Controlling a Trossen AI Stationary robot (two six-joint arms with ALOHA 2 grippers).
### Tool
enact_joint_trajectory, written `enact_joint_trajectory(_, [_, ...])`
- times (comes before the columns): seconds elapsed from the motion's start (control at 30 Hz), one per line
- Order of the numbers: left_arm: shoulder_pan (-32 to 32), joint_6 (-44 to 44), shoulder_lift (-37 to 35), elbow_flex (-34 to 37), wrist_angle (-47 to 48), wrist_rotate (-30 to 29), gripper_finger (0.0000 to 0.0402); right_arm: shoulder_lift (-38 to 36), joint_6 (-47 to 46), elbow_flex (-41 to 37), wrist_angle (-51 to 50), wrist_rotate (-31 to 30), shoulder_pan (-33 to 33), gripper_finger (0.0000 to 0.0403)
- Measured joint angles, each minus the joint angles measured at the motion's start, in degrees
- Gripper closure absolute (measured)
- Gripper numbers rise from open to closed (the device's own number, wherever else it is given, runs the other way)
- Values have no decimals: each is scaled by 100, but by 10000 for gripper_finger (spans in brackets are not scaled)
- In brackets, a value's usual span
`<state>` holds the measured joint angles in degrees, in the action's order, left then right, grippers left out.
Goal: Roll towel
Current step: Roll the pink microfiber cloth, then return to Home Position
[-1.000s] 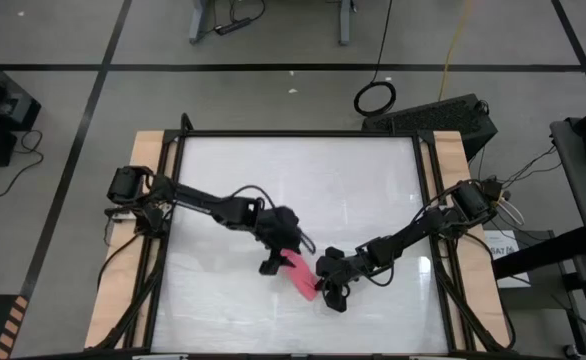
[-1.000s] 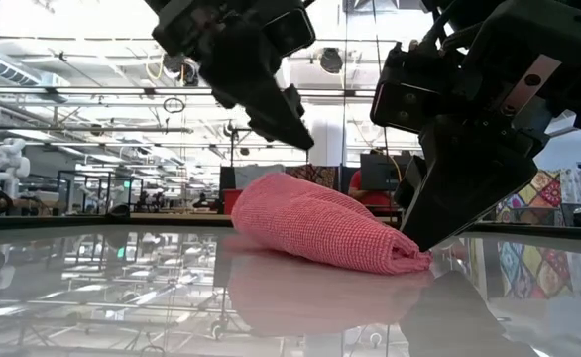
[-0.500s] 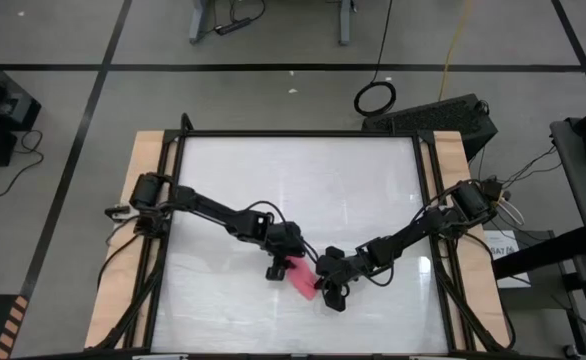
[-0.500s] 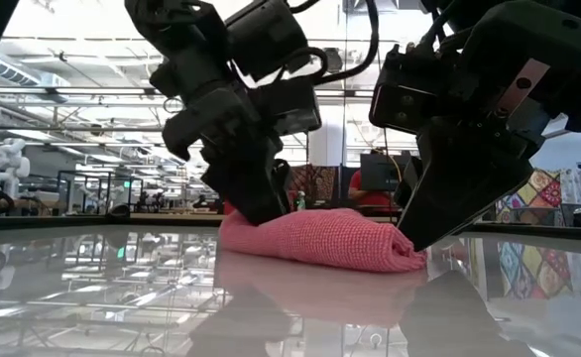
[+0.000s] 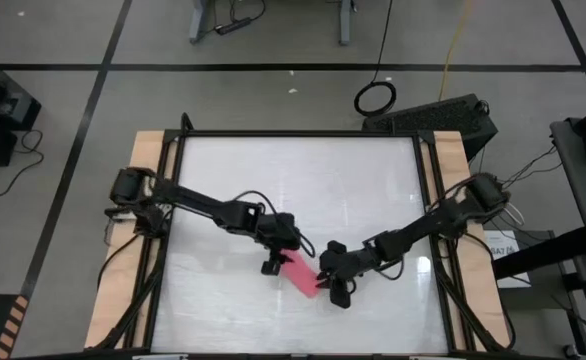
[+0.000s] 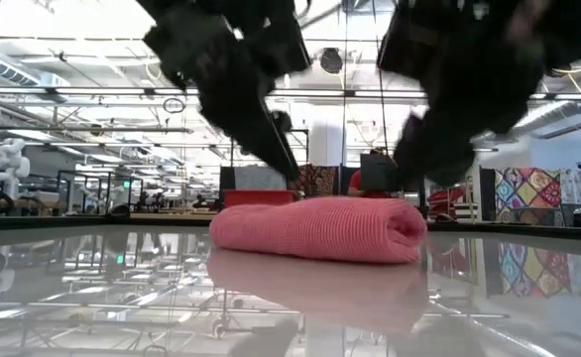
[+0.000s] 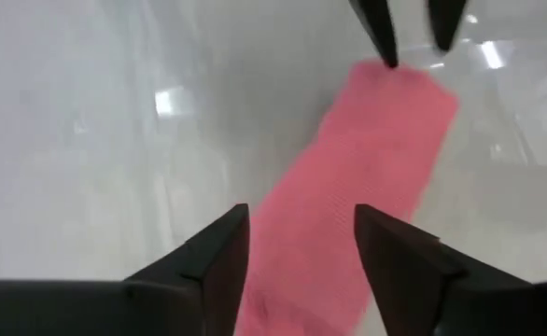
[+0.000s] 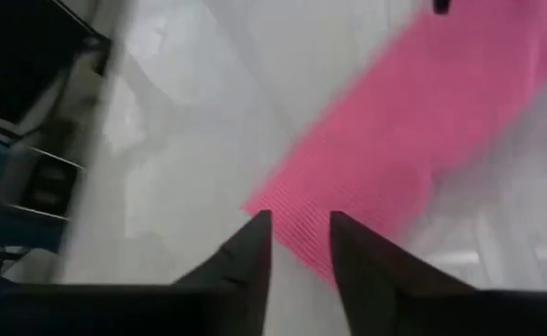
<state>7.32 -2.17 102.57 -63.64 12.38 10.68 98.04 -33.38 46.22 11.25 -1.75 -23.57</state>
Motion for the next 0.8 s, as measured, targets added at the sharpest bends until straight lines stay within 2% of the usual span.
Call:
enact_joint_trajectory(0.17, [-149, -166, -855, 0, 527, -47, 184, -1013, 562, 7, -528, -255, 13, 248])
enact_joint_trajectory(0.3, [-313, -428, -1638, -2, 1052, -464, 187, -2129, 1242, 15, -1113, -728, 28, 228])
enact_joint_trajectory(0.5, [-712, -603, -2854, 8, 1642, -1069, 201, -4059, 2014, 20, -2438, -1438, 118, 232])
enact_joint_trajectory(0.67, [-1145, -440, -3879, 299, 1934, -1110, 211, -5591, 2106, 22, -3715, -1732, 298, 244])
enact_joint_trajectory(0.8, [-1435, -48, -4665, 756, 2013, -1170, 213, -6528, 2099, 22, -4568, -1943, 375, 252])
